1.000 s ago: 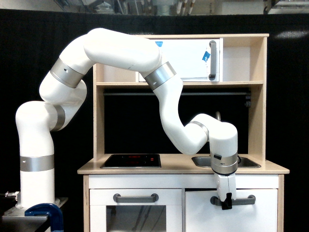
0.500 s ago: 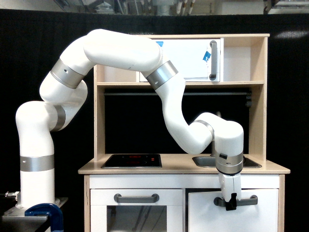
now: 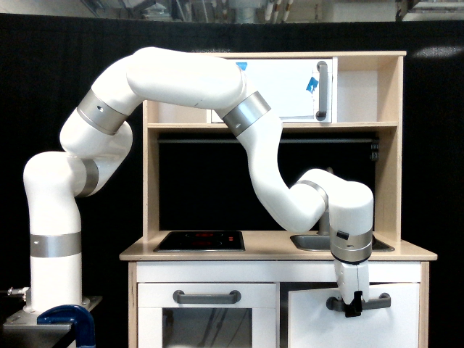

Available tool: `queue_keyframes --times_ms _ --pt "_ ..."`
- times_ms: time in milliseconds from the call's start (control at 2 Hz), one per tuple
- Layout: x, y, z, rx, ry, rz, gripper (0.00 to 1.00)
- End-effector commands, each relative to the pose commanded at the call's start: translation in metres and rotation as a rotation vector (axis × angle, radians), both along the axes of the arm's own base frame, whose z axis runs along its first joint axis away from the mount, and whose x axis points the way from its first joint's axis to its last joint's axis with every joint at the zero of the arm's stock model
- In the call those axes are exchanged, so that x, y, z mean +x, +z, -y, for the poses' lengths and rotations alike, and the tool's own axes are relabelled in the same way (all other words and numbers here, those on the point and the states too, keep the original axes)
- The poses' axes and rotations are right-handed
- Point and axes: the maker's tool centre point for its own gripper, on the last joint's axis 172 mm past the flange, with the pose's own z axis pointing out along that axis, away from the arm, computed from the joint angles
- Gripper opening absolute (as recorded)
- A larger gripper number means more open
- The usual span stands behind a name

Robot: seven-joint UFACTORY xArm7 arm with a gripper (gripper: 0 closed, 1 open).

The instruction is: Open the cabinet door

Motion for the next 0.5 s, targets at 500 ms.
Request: queue_keyframes --times_ms 500 --pt "0.0080 0.0050 0.0120 0.000 0.000 0.000 0.00"
